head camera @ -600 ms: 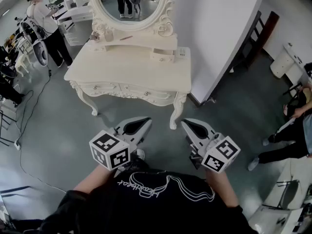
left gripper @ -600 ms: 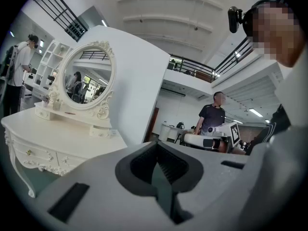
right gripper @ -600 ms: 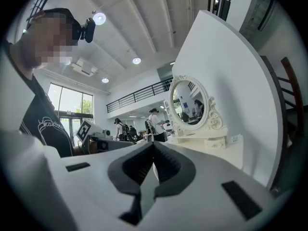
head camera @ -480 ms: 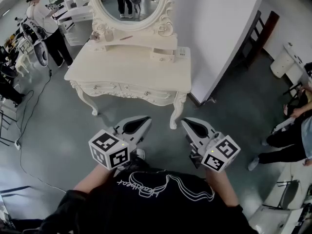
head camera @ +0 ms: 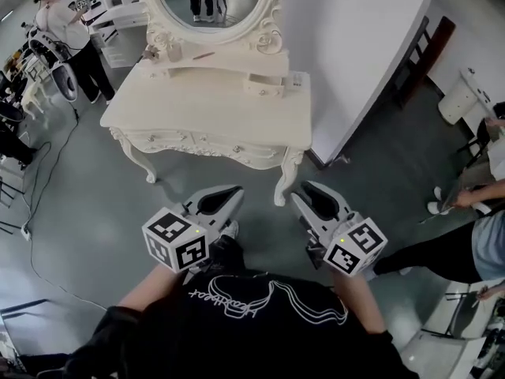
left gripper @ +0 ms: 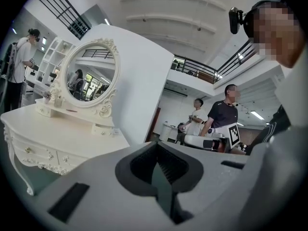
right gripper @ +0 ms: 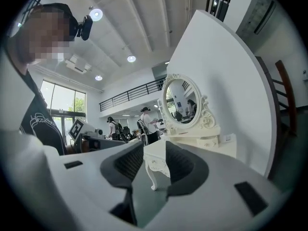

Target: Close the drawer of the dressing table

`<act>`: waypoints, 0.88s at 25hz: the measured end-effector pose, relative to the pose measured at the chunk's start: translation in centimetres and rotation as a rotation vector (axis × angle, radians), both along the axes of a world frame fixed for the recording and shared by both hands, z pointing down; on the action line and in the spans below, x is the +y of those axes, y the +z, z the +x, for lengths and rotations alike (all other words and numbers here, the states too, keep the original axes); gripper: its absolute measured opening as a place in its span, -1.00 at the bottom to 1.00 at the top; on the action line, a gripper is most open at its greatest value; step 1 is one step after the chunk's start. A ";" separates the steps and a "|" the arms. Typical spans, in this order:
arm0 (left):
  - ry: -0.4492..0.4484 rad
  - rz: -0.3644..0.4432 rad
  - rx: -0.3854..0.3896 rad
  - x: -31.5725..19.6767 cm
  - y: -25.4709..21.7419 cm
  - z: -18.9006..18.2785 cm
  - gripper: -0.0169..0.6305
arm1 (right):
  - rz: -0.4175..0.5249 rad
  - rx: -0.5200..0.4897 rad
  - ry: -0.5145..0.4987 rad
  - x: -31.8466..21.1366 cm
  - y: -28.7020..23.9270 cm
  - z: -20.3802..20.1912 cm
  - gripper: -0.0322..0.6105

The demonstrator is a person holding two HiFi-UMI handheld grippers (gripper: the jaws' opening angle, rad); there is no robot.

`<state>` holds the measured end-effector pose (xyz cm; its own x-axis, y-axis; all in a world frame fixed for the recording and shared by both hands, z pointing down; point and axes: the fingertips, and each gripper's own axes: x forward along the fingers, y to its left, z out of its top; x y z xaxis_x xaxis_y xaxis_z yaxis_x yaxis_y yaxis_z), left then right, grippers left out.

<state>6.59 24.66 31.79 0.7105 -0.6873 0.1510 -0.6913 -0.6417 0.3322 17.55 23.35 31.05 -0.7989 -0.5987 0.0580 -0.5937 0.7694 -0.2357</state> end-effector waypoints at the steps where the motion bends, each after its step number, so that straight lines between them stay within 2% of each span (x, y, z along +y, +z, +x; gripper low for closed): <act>1: 0.001 -0.004 0.003 -0.4 0.1 -0.2 -0.94 | -0.005 0.010 0.006 -0.5 0.3 -0.1 -0.44; 4: 0.004 -0.015 0.010 -2.2 0.7 -0.8 -0.94 | -0.014 0.024 0.020 -2.3 0.9 -0.5 -0.29; 7: 0.006 -0.025 0.014 -5.0 1.5 -1.5 -0.94 | -0.025 0.030 0.029 -5.1 1.7 -1.1 -0.25; 22: 0.042 -0.112 -0.001 -24.4 4.7 -8.4 -0.94 | -0.148 0.109 0.103 -23.9 5.5 -6.5 -0.25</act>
